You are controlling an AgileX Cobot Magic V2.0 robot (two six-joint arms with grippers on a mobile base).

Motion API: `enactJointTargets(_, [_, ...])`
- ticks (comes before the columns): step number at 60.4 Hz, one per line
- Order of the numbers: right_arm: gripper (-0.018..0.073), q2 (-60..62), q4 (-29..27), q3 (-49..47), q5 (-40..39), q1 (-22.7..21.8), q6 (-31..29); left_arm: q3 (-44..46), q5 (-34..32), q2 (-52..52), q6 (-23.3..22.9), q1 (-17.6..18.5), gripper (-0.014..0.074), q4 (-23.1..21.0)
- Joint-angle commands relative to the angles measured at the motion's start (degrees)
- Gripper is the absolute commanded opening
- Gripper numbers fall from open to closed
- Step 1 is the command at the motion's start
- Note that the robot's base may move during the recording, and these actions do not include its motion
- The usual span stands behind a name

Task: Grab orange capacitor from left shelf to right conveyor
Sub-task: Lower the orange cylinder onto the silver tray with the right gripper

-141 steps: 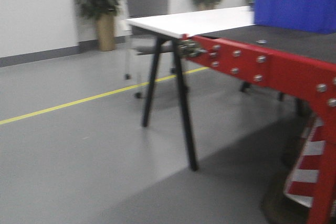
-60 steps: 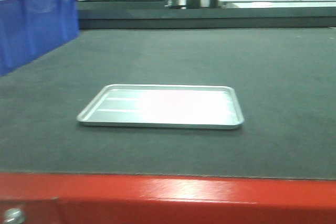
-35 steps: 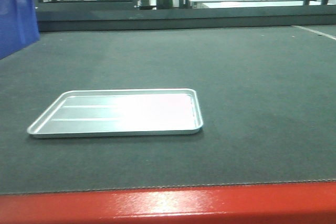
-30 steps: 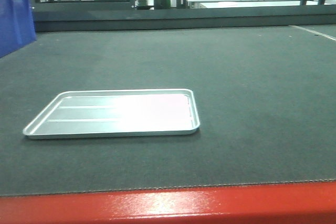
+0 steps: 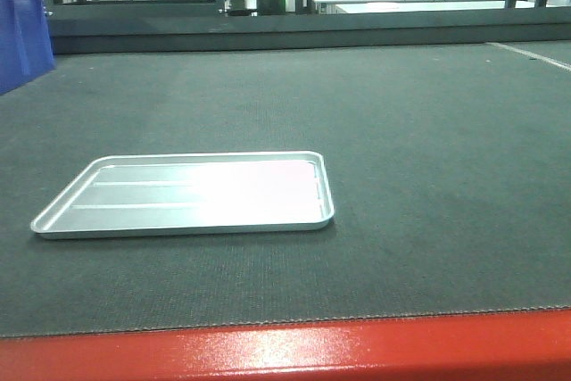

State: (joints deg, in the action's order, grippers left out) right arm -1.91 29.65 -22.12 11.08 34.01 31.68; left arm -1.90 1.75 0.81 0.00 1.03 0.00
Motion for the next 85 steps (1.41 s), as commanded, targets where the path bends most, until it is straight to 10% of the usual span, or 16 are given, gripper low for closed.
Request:
enactJointTargets(1, [0.0054,-7.41,0.06,-1.55,-7.88,-0.17,0.94,0.45,-4.81,-0.33,0.0,-0.08,-0.0105,-0.34])
enactJointTargets(44, [0.0054,-82.44,0.06,-21.95,-50.76,-0.17,1.31,0.45,-4.81,-0.33,0.0,-0.08,-0.0105,-0.34])
enactJointTargets(85, [0.0219,-97.49,0.06,-25.41,-56.04,-0.03,1.26,0.45,-4.81,-0.33,0.0,-0.08,-0.0105,-0.34])
